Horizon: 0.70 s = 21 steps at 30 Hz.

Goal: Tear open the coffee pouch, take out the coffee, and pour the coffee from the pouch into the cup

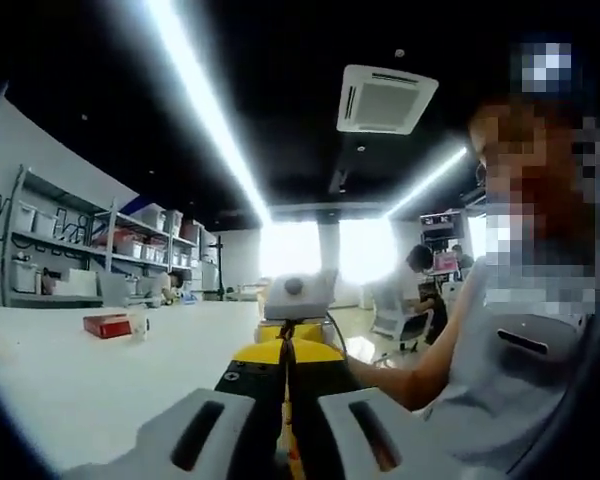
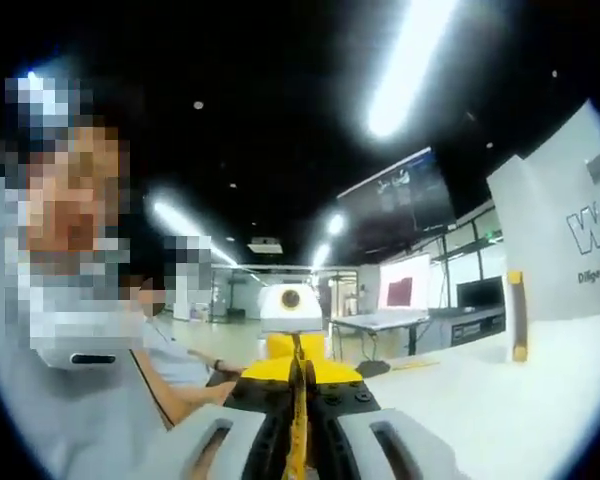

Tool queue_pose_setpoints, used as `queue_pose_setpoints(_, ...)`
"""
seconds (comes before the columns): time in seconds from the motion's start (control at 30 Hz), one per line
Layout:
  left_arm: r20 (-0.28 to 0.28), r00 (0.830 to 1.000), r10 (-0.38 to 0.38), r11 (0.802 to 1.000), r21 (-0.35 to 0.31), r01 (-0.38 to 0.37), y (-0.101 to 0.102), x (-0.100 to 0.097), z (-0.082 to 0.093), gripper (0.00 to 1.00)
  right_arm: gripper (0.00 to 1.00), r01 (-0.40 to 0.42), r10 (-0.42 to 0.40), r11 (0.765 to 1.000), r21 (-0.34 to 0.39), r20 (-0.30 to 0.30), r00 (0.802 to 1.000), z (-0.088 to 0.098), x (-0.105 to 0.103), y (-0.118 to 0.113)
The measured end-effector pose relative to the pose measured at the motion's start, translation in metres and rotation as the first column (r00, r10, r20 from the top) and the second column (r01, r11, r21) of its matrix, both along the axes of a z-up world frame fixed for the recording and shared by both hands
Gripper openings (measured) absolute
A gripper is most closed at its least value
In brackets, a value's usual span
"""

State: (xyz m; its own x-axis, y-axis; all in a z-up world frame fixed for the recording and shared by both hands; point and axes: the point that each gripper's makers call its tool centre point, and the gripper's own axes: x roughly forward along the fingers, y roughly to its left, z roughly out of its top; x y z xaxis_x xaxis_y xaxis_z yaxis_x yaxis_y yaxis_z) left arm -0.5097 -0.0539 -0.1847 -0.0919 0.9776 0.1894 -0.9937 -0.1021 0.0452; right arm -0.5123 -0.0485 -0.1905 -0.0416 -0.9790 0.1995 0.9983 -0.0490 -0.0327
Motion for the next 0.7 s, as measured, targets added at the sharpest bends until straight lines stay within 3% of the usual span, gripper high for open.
queue_pose_setpoints(0.2,-0.005,1.000,-0.005,1.000,-0.004,0.005,0.001,0.000,-0.002,0.03,0.02,0.006,-0.006,1.000,0.029,0.027,1.000,-0.002,0.002,0.000)
queue_pose_setpoints(0.27,-0.051,0.998,-0.027,0.999,-0.021,0.026,0.001,0.004,-0.005,0.03,0.02,-0.008,0.005,0.998,0.062,0.054,0.999,-0.005,0.005,0.000)
queue_pose_setpoints(0.37,-0.224,0.975,-0.005,0.999,-0.033,-0.003,0.001,0.011,-0.006,0.04,0.01,-0.034,0.026,0.996,0.086,0.092,0.995,-0.007,0.008,-0.001)
queue_pose_setpoints(0.53,-0.253,0.967,0.006,0.998,-0.054,-0.020,-0.001,0.015,-0.006,0.03,0.01,-0.054,0.040,0.991,0.124,0.114,0.993,-0.006,0.011,-0.003)
queue_pose_setpoints(0.63,-0.369,0.929,0.030,0.998,-0.034,-0.046,-0.004,0.024,0.002,0.03,0.01,-0.135,0.116,0.987,0.090,0.196,0.974,0.000,0.020,-0.005)
queue_pose_setpoints(0.7,-0.448,0.892,0.062,0.997,-0.022,-0.080,-0.004,0.028,0.007,0.03,0.01,-0.194,0.174,0.980,0.051,0.262,0.949,0.005,0.023,-0.005)
